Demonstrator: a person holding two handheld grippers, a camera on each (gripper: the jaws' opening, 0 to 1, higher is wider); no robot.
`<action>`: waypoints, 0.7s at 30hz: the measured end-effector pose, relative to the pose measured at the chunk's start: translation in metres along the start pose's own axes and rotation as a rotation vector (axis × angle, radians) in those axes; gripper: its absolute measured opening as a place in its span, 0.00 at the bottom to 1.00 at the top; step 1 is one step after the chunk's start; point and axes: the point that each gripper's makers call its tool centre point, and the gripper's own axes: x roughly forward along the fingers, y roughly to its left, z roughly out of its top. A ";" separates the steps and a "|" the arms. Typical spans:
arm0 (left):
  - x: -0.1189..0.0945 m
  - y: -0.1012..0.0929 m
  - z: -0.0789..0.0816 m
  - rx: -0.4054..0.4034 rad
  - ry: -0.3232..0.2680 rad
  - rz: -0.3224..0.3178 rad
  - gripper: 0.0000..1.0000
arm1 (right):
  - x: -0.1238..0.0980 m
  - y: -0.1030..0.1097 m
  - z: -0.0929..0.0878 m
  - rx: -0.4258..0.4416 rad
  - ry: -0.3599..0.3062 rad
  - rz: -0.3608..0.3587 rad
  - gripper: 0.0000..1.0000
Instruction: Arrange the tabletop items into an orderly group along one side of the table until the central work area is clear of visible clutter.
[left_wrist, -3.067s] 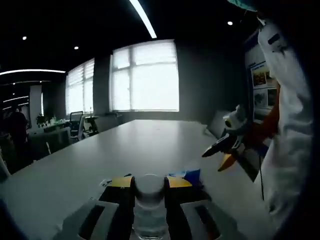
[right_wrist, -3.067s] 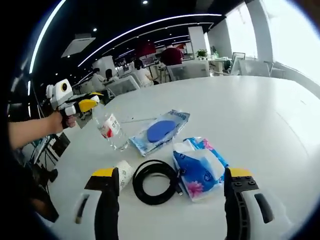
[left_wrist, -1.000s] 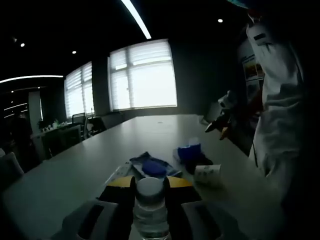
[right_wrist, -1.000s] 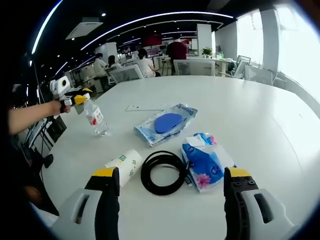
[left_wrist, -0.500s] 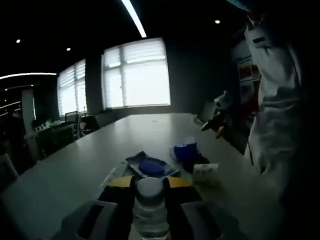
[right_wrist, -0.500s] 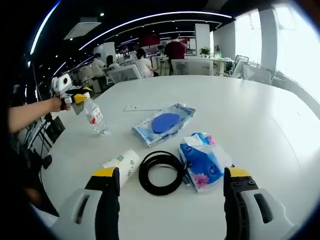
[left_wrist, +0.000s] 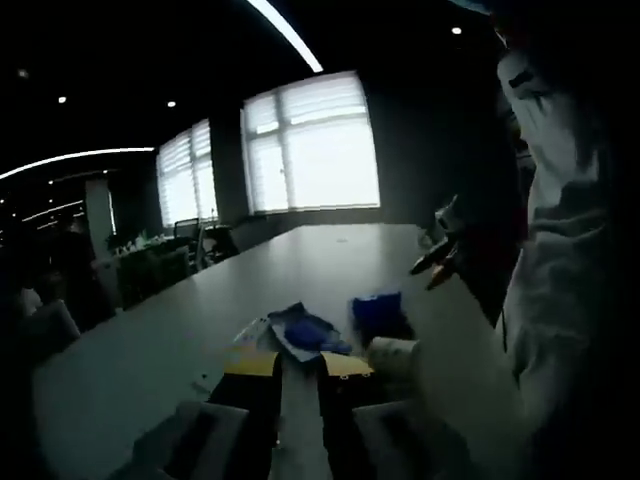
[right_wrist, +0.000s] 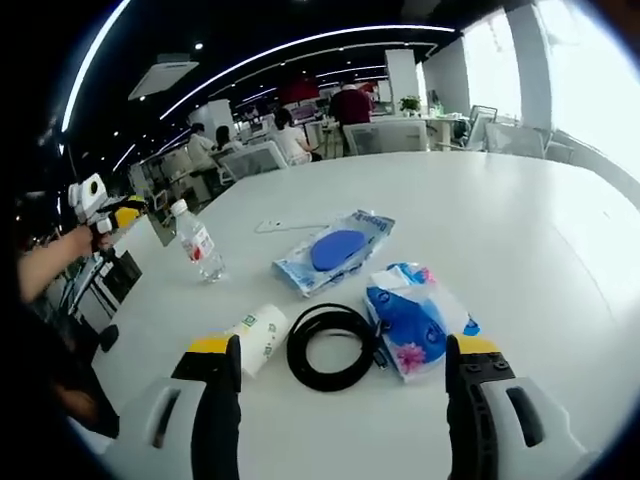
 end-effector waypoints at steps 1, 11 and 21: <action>-0.002 0.000 -0.006 0.017 0.011 0.082 0.15 | -0.001 0.002 0.001 0.000 0.000 0.006 0.80; 0.014 -0.049 -0.036 -0.034 0.040 0.262 0.13 | -0.005 0.010 0.001 -0.018 -0.011 0.072 0.79; 0.025 -0.067 -0.021 -0.041 -0.026 0.353 0.12 | -0.016 0.000 -0.004 -0.023 -0.006 0.074 0.79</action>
